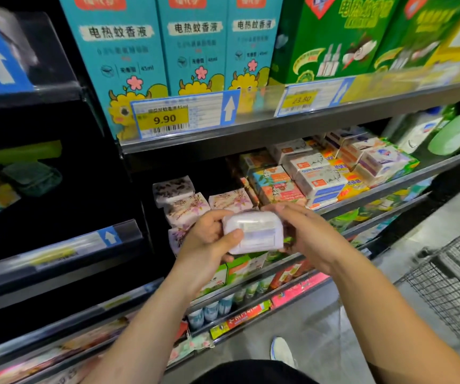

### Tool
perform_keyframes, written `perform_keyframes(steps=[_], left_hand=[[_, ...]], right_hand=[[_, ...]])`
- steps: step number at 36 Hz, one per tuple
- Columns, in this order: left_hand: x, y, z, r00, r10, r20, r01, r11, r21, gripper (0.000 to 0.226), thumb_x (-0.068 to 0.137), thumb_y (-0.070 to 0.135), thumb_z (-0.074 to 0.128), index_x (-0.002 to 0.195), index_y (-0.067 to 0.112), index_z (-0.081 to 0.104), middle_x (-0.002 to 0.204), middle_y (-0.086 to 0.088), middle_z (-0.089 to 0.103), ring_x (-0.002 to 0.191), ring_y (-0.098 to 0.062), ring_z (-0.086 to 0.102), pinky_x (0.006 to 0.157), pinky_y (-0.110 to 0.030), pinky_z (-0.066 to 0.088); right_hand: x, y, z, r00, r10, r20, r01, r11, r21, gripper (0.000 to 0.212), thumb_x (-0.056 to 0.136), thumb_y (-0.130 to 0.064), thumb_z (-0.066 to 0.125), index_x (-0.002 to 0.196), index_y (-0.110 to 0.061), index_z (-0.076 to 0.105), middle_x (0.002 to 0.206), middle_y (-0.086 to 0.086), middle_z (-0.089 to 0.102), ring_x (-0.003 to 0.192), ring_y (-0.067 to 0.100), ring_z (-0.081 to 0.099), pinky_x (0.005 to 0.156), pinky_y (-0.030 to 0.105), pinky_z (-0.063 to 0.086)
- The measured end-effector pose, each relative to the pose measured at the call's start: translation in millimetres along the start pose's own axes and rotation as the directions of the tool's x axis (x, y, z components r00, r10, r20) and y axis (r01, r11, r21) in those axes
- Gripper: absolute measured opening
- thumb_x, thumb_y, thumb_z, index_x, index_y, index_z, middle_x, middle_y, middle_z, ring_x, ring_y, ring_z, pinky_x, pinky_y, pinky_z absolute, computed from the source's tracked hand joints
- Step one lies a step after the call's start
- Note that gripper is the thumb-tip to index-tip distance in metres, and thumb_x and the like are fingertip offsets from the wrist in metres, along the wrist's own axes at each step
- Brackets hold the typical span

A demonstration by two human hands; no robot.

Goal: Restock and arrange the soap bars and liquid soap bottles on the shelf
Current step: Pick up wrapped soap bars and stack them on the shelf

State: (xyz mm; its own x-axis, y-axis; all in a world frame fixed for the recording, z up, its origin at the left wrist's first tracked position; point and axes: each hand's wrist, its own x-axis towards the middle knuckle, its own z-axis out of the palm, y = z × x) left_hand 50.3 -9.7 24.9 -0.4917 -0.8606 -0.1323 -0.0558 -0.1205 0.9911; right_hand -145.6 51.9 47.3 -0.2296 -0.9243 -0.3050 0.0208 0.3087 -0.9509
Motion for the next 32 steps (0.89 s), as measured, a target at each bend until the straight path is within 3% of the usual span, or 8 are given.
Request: perform_keyframes(steps=[5, 10, 13, 17, 21, 25, 29, 32], left_hand=[[1, -2, -7, 0.957, 0.289, 0.015, -0.278, 0.907, 0.317, 0.058, 0.083, 0.007, 0.076, 0.101, 0.059, 0.058, 0.109, 0.033, 0.061, 0.106, 0.006, 0.058, 0.086, -0.016, 0.049], [7, -7, -11, 0.79, 0.607, 0.082, -0.546, 0.637, 0.544, 0.064, 0.082, -0.007, 0.069, 0.119, 0.042, 0.054, 0.125, 0.03, 0.053, 0.123, 0.013, 0.043, 0.1, -0.008, 0.036], [13, -13, -12, 0.837, 0.547, 0.012, -0.476, 0.718, 0.507, 0.066, 0.085, -0.005, 0.064, 0.117, 0.051, 0.05, 0.129, 0.043, 0.046, 0.128, 0.007, 0.044, 0.107, -0.026, 0.042], [21, -18, -11, 0.885, 0.425, -0.191, -0.271, 0.802, 0.532, 0.061, 0.085, 0.014, 0.076, 0.125, 0.053, 0.051, 0.129, 0.042, 0.045, 0.13, 0.0, 0.047, 0.111, -0.029, 0.04], [22, -29, -18, 0.917, 0.245, -0.316, 0.127, 0.57, 0.812, 0.046, 0.095, 0.044, 0.057, 0.138, 0.029, 0.053, 0.143, 0.007, 0.047, 0.13, -0.022, 0.045, 0.108, -0.033, 0.039], [14, -31, -17, 0.959, 0.143, -0.245, 0.19, 0.317, 0.929, 0.062, 0.095, 0.06, 0.018, 0.142, 0.033, 0.048, 0.147, 0.007, 0.046, 0.131, -0.023, 0.041, 0.106, -0.031, 0.036], [13, -33, -14, 0.966, 0.123, -0.228, 0.18, 0.316, 0.931, 0.049, 0.103, 0.053, 0.034, 0.148, 0.036, 0.039, 0.154, 0.013, 0.036, 0.139, -0.017, 0.032, 0.112, -0.028, 0.029], [12, -32, -14, 0.967, 0.096, -0.236, 0.196, 0.313, 0.929, 0.048, 0.103, 0.053, 0.033, 0.148, 0.038, 0.039, 0.154, 0.013, 0.036, 0.141, -0.016, 0.03, 0.114, -0.029, 0.029]], right_hand=[[2, -18, -8, 0.993, -0.027, 0.114, 0.015, 0.994, 0.106, 0.029, 0.1, -0.035, 0.049, 0.098, -0.014, 0.068, 0.097, -0.002, 0.074, 0.092, 0.013, 0.067, 0.078, 0.03, 0.055], [13, -25, -23, 0.947, -0.073, 0.314, 0.06, 0.997, 0.05, 0.026, 0.084, -0.017, 0.074, 0.11, -0.021, 0.073, 0.112, -0.004, 0.071, 0.109, 0.02, 0.067, 0.088, 0.039, 0.058], [25, -30, -26, 0.933, -0.13, 0.337, 0.176, 0.978, -0.111, 0.048, 0.077, -0.003, 0.079, 0.117, -0.028, 0.072, 0.115, -0.001, 0.071, 0.105, 0.018, 0.066, 0.091, 0.039, 0.057], [46, -37, -16, 0.917, -0.225, 0.33, 0.299, 0.934, -0.195, 0.056, 0.07, -0.007, 0.087, 0.118, -0.032, 0.071, 0.115, 0.004, 0.071, 0.099, 0.014, 0.066, 0.083, 0.028, 0.055], [72, -34, -2, 0.91, -0.364, 0.199, 0.415, 0.815, -0.406, 0.055, 0.068, -0.019, 0.091, 0.113, -0.042, 0.068, 0.119, -0.013, 0.062, 0.111, 0.003, 0.06, 0.09, 0.012, 0.045], [106, -25, 13, 0.928, -0.339, 0.151, 0.371, 0.828, -0.42, 0.05, 0.072, -0.017, 0.088, 0.117, -0.028, 0.067, 0.099, -0.007, 0.07, 0.087, 0.009, 0.067, 0.071, 0.01, 0.051], [134, -23, 32, 0.933, -0.329, 0.148, 0.361, 0.853, -0.378, 0.053, 0.077, -0.021, 0.085, 0.124, -0.035, 0.063, 0.091, 0.002, 0.074, 0.067, 0.025, 0.07, 0.065, 0.038, 0.059], [146, -25, 54, 0.917, -0.373, 0.142, 0.399, 0.857, -0.325, 0.038, 0.08, -0.014, 0.082, 0.112, -0.028, 0.066, 0.088, -0.001, 0.069, 0.067, 0.01, 0.061, 0.061, 0.022, 0.051]])
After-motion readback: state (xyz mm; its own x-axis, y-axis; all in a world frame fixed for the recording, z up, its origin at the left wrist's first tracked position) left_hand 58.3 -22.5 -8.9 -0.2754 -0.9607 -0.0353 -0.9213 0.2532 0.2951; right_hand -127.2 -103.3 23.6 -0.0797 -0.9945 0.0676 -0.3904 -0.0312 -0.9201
